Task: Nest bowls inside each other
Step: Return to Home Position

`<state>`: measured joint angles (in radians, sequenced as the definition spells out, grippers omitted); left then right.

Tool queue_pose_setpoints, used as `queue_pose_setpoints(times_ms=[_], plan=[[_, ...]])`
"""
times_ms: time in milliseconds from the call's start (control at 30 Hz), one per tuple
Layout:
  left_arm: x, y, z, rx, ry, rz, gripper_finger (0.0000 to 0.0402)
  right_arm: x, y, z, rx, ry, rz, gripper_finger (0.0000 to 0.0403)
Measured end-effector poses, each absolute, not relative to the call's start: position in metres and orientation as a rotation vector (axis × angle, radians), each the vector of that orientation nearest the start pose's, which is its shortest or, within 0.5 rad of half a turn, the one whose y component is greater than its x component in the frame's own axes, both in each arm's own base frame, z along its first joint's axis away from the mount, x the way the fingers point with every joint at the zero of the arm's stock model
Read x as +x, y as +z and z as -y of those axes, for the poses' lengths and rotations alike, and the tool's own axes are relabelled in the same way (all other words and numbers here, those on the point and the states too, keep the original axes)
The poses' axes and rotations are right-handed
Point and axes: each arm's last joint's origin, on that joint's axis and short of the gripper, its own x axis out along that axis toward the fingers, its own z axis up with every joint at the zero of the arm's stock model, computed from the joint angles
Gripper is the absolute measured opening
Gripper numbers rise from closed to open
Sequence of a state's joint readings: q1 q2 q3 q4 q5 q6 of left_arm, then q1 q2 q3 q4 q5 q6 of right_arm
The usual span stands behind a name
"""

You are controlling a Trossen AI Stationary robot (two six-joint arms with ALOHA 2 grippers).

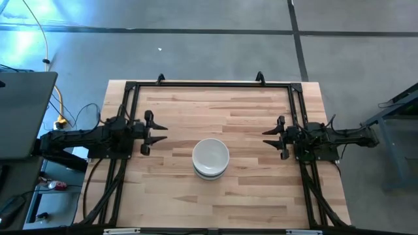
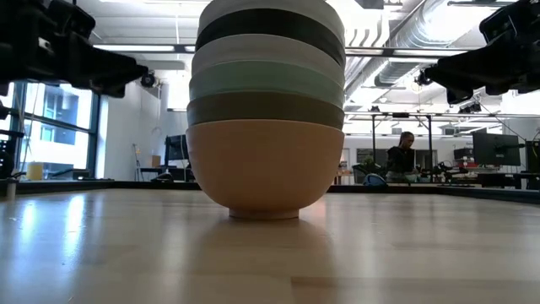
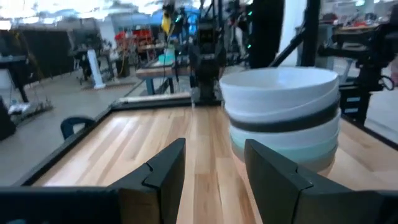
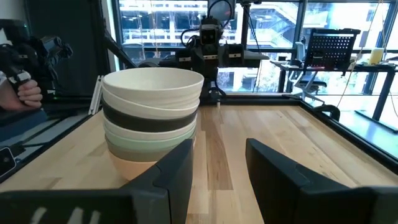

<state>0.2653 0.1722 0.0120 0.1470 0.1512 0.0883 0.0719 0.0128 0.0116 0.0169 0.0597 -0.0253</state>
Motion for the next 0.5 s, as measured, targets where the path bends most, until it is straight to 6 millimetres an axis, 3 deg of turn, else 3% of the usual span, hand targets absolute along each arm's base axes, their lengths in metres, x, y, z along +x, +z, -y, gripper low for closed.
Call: queue_pose_setpoints(times_ms=[233,500], plan=[[0.1052,0.1711,-0.0207,0.162,0.001,0.022,0.0154,0.0976,0.1683,-0.0053,-0.025,0.012,0.017,0.0142],[0.105,0.171,-0.0243,0.082,0.119,0.016,0.0154,0.0976,0.1683,-0.0053,-0.023,0.012,0.017,0.0142]])
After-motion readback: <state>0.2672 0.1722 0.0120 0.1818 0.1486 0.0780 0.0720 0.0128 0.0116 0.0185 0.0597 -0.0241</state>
